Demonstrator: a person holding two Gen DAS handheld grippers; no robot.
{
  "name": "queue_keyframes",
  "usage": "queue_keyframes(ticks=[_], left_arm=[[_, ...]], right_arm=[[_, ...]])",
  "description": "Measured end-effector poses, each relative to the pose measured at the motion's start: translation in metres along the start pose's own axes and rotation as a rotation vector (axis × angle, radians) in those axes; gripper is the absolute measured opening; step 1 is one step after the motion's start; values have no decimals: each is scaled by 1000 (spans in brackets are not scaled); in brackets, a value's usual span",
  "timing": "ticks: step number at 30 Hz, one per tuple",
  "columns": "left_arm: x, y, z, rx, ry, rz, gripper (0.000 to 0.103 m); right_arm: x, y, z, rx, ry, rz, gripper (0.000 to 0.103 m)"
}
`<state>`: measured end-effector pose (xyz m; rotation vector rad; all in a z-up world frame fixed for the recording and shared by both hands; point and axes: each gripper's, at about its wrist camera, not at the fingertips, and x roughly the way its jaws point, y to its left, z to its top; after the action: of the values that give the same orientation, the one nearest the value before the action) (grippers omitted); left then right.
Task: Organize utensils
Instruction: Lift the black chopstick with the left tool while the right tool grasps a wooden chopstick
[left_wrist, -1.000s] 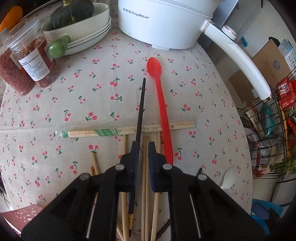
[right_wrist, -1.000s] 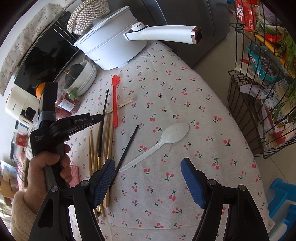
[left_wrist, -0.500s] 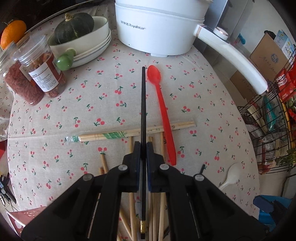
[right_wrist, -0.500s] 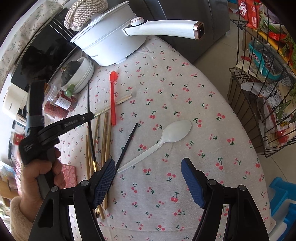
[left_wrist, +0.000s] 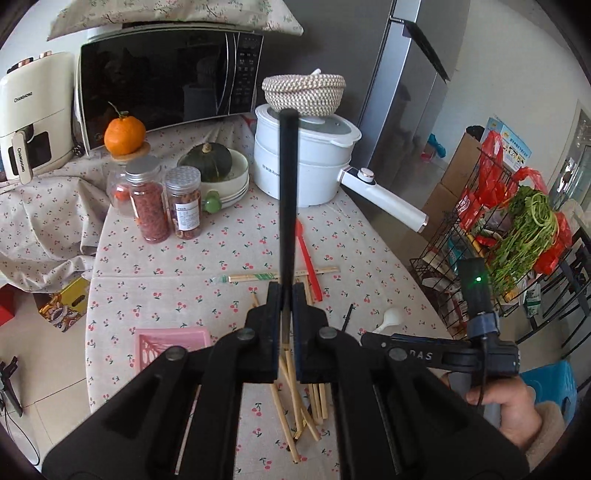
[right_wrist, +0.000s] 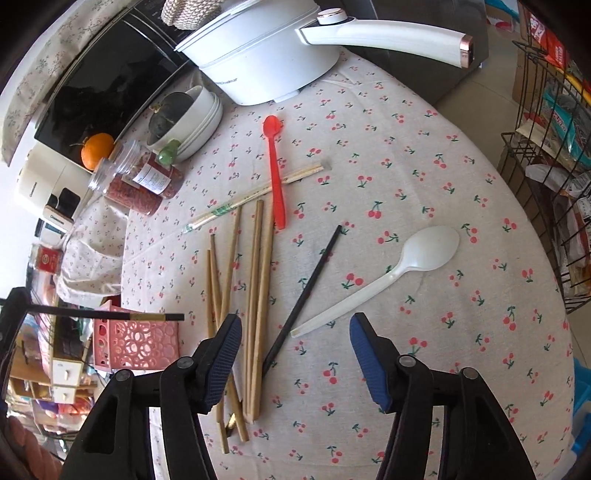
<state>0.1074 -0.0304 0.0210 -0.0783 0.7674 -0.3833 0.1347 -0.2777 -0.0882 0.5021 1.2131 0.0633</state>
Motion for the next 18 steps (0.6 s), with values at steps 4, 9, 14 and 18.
queue_keyframes(ticks=[4, 9, 14, 18], left_arm=[[-35, 18, -6, -53, -90, -25, 6], [-60, 38, -7, -74, -151, -25, 6], [-75, 58, -13, -98, -160, -30, 6], [-75, 74, -16, -129, -149, -12, 6]], right_arm=[[16, 29, -1, -50, 18, 29, 39], [44, 53, 7, -34, 62, 82, 22], [67, 69, 24, -26, 52, 39, 19], [90, 78, 33, -49, 70, -34, 16]])
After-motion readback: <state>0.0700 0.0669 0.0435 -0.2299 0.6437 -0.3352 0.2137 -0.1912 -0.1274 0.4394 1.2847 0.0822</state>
